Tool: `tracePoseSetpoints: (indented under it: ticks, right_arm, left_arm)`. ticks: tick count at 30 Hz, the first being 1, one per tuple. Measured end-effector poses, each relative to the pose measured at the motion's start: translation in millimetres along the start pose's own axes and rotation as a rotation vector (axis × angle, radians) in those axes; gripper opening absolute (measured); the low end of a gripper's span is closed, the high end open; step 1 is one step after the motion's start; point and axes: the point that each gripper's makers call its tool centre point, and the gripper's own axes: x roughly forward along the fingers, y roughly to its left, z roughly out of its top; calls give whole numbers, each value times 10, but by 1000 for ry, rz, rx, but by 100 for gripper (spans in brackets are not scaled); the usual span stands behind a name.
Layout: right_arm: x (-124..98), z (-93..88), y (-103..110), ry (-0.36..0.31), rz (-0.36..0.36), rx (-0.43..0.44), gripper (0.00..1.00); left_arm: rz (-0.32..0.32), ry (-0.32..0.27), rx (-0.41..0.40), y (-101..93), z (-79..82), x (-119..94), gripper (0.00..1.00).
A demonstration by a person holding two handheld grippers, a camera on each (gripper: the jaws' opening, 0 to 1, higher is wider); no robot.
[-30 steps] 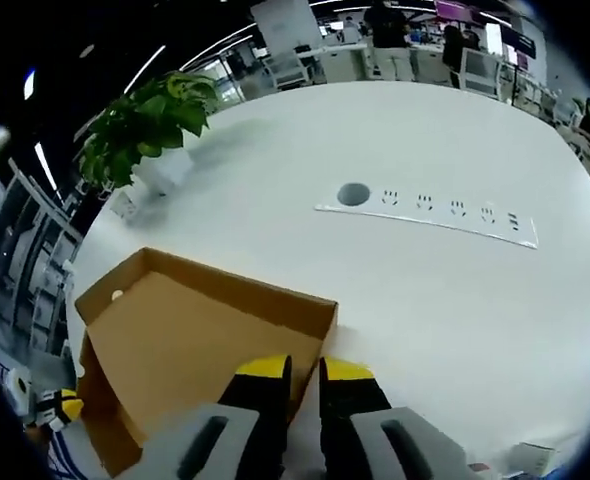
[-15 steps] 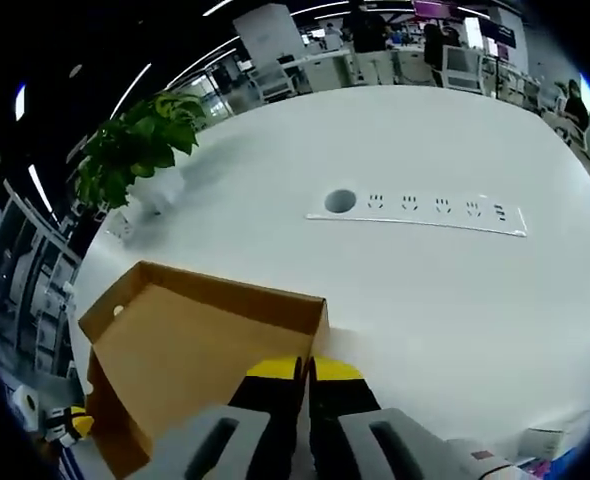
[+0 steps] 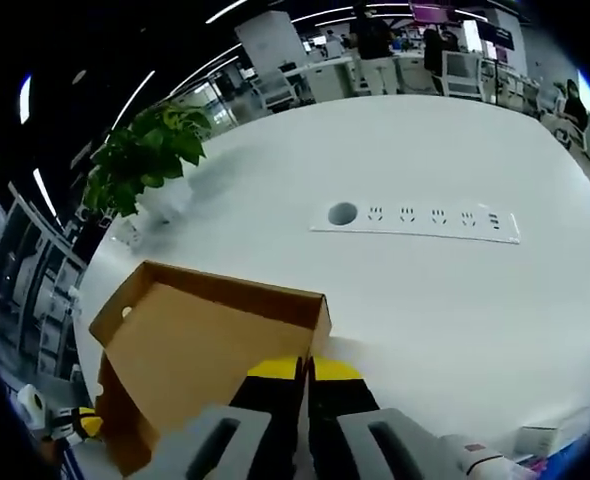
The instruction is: Operate the shoe box by opening the lid, removing the specified soft item, and placing it in the target area until the item is outside and the box remains undamaged.
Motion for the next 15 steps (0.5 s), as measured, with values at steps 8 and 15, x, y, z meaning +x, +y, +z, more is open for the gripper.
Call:
tracePoseSetpoints:
  ticks: [8, 15]
  right_arm:
    - [-94, 96, 60, -43, 15, -24, 0]
    - [-228, 144, 128, -98, 29, -48, 0]
  left_arm:
    - [-4, 6, 4, -1, -1, 4, 2]
    - [-6, 9, 1, 3, 1, 11, 2]
